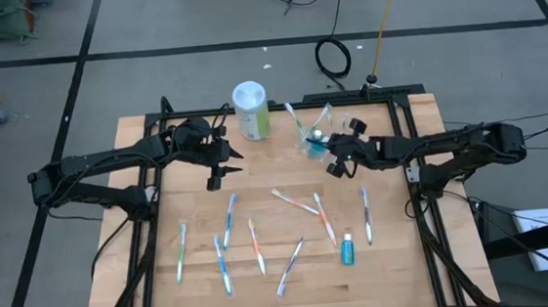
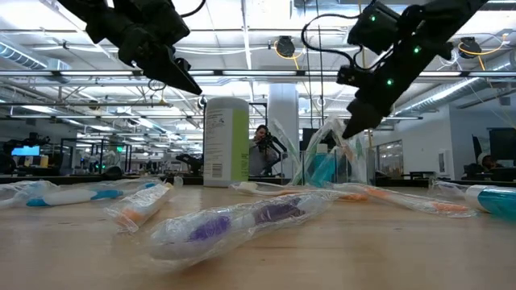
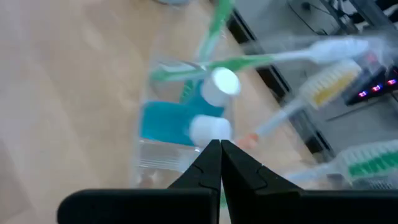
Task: Pick & Place toothbrushing station
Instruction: Adjust the toothbrush and mouthwash in the transparent organizer
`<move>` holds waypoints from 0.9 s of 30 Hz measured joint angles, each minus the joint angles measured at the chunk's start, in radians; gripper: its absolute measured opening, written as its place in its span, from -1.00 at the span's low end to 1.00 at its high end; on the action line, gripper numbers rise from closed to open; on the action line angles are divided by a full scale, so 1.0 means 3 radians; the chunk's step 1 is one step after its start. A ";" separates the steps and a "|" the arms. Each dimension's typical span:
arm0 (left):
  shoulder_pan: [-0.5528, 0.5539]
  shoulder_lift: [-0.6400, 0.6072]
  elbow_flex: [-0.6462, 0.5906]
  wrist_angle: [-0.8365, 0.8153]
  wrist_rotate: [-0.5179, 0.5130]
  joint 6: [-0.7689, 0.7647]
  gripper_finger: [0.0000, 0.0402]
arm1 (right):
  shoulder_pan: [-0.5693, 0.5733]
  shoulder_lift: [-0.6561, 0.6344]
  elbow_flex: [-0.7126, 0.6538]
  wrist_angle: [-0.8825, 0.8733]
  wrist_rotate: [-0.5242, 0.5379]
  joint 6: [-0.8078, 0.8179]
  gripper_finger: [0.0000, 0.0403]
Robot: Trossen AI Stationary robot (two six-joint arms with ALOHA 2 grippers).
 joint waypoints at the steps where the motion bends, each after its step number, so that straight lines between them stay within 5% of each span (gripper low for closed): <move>1: 0.0001 0.0001 0.0000 0.0002 -0.0001 0.0014 -0.13 | 0.0018 -0.0001 0.0017 -0.0003 -0.0007 -0.0004 -1.00; 14: -0.0003 0.0000 0.0000 0.0014 0.0000 -0.0010 -0.13 | -0.0214 0.0209 0.0048 0.0129 -0.0262 -0.0168 -1.00; 27: -0.0003 0.0000 0.0000 0.0011 0.0000 0.0037 -0.13 | -0.0280 0.0304 0.0051 0.0119 -0.0087 -0.0179 -1.00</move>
